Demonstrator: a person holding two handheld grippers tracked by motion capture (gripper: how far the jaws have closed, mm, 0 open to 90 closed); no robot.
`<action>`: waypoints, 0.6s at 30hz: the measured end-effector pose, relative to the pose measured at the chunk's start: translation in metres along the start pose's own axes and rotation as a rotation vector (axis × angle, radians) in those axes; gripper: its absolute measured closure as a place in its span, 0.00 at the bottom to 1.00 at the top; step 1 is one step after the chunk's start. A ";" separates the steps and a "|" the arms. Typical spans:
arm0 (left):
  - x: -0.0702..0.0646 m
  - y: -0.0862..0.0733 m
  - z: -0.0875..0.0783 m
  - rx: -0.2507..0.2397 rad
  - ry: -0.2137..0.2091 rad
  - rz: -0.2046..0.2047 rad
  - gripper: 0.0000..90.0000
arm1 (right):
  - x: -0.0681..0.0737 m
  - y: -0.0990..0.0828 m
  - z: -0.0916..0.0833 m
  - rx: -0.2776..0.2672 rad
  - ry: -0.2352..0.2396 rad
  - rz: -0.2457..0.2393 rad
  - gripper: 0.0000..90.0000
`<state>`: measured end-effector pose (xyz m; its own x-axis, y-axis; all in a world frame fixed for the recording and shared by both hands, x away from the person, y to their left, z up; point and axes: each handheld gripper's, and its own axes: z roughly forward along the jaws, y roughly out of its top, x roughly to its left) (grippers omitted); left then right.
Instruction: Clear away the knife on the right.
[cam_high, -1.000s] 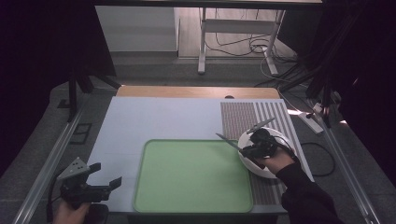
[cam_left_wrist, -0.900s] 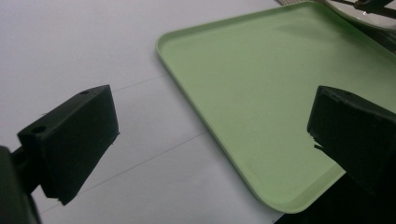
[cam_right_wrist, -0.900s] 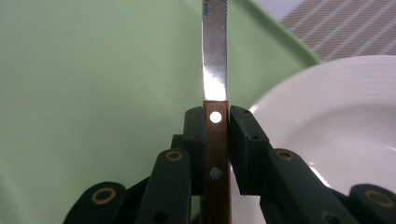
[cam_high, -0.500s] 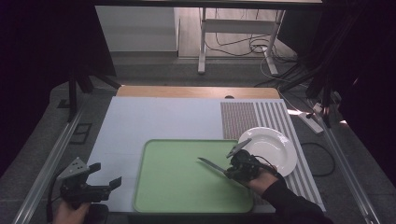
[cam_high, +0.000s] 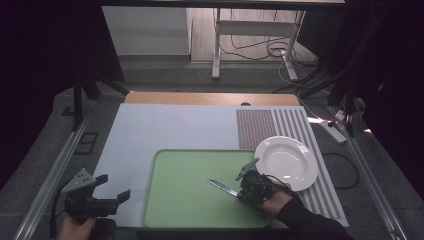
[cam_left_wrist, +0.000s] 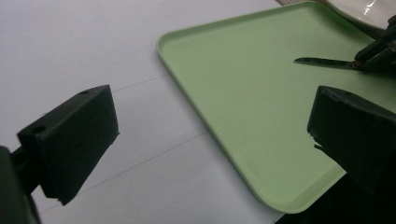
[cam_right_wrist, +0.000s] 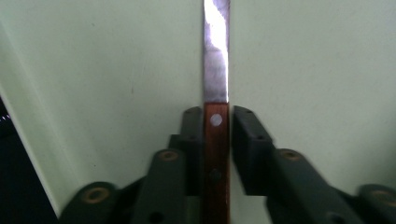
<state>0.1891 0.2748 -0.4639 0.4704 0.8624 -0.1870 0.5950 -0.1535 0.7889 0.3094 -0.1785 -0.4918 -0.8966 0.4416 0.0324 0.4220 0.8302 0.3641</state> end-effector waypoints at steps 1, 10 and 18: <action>0.000 0.000 0.000 0.000 0.000 0.000 0.02 | -0.001 0.001 -0.003 -0.016 -0.006 -0.002 0.76; 0.000 0.000 0.000 0.005 0.003 0.001 0.02 | 0.013 0.017 -0.004 -0.065 0.070 -0.123 1.00; 0.000 0.000 0.000 0.001 0.000 0.001 0.02 | 0.019 0.031 0.020 -0.012 0.079 -0.155 1.00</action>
<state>0.1895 0.2751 -0.4640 0.4709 0.8622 -0.1867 0.5956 -0.1546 0.7883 0.3078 -0.1373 -0.4989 -0.9589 0.2796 0.0482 0.2764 0.8821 0.3815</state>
